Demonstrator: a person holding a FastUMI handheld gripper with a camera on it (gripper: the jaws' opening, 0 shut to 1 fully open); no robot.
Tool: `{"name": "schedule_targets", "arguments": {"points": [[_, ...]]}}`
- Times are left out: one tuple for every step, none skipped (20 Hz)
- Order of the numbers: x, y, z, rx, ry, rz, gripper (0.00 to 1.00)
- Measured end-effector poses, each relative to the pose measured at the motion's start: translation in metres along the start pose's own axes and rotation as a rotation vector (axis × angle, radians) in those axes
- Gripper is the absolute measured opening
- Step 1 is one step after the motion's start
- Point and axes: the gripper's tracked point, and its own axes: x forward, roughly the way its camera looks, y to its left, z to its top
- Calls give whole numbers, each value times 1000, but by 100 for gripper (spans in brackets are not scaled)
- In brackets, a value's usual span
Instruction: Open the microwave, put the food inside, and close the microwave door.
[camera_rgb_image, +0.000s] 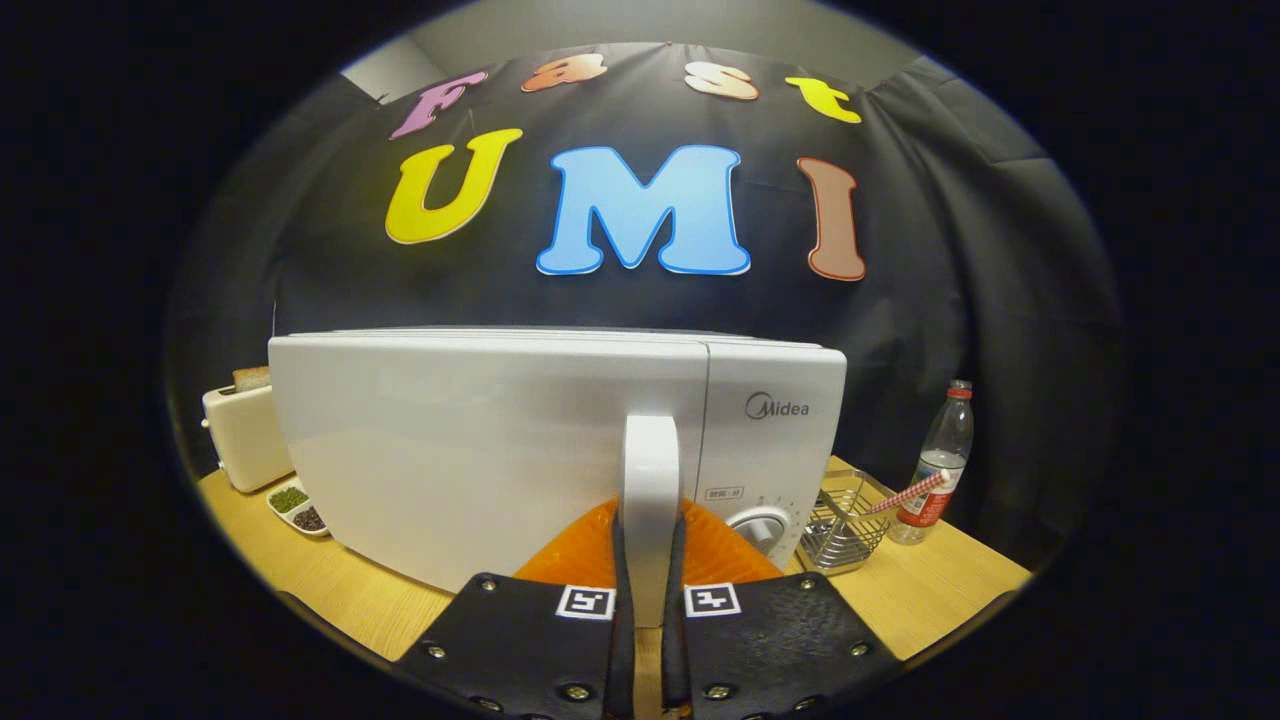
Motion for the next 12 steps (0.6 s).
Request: {"name": "schedule_targets", "arguments": {"points": [[1,0,-1,-4,-4,0,11],[1,1,-2,-7,-3,6,11],[1,1,-2,-6,-5,11,11],[0,1,-1,7,3,18,11],[0,0,-2,27,13,24,11],[-1,1,-1,41,16,27,11],[-4,1,-3,38,20,33,11],[-9,3,-3,41,27,40,11],[-23,6,-3,44,16,43,11],[-31,9,-5,11,6,50,11],[-46,11,-6,-15,-15,62,10],[-58,15,-7,-16,-18,86,11]]}}
